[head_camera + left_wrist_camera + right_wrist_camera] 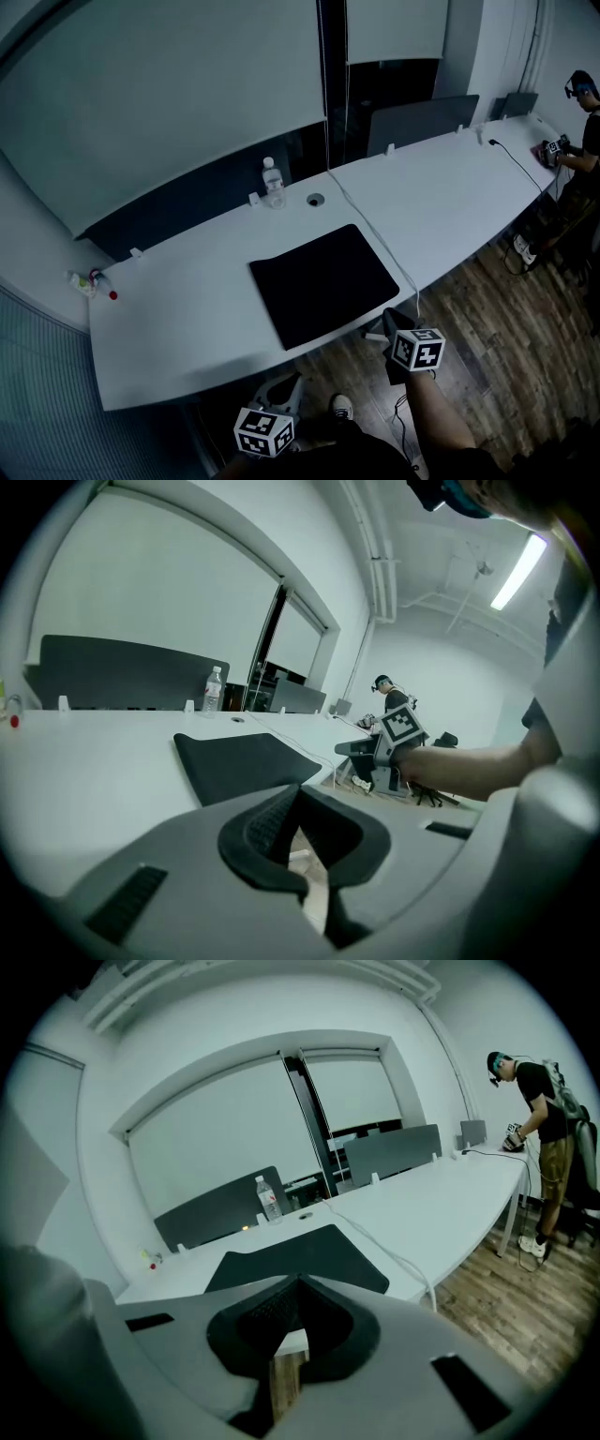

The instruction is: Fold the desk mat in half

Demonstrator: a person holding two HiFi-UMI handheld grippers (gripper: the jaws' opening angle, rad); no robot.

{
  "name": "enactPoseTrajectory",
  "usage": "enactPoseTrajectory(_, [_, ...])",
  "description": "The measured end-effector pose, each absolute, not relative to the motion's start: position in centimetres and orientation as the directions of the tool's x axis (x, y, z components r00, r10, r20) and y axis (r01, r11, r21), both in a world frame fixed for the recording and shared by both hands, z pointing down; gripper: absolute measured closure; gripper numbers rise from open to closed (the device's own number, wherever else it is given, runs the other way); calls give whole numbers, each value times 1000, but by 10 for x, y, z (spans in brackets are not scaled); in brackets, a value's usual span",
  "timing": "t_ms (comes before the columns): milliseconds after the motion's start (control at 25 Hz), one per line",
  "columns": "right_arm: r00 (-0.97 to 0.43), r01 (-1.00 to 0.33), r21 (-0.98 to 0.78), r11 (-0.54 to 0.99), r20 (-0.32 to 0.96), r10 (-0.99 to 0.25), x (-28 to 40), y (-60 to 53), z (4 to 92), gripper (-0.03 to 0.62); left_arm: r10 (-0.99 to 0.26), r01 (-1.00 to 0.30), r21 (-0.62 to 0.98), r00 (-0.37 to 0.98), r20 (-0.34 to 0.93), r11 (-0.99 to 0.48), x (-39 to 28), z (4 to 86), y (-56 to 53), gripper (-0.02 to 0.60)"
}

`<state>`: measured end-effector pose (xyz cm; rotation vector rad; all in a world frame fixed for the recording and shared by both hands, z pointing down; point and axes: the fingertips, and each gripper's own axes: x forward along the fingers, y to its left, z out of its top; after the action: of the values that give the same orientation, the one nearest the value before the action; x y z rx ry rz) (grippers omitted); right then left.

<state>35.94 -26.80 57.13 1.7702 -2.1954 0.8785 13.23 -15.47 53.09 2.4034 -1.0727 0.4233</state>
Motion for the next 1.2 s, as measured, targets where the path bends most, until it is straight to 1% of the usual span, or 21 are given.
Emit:
enactPoseTrajectory(200, [-318,-916,-371,151,445,-837,302,-233,548,569,-620,-756,287,649,440,-588,90,521,-140,575])
enactPoseTrajectory(560, [-339,-915,-360,184,432,-836,222,-161,531,571,-603,-732,313,678,420,-605,39,514,-108,575])
enactPoseTrajectory(960, [-354,-910,-352,219,383,-853,151,-92,513,570,-559,-691,358,721,409,-628,8,518,-68,575])
enactPoseTrajectory(1200, [-358,-911,-345,227,387,-850,110,-47,514,571,-522,-657,370,751,406,-657,-3,519,-43,575])
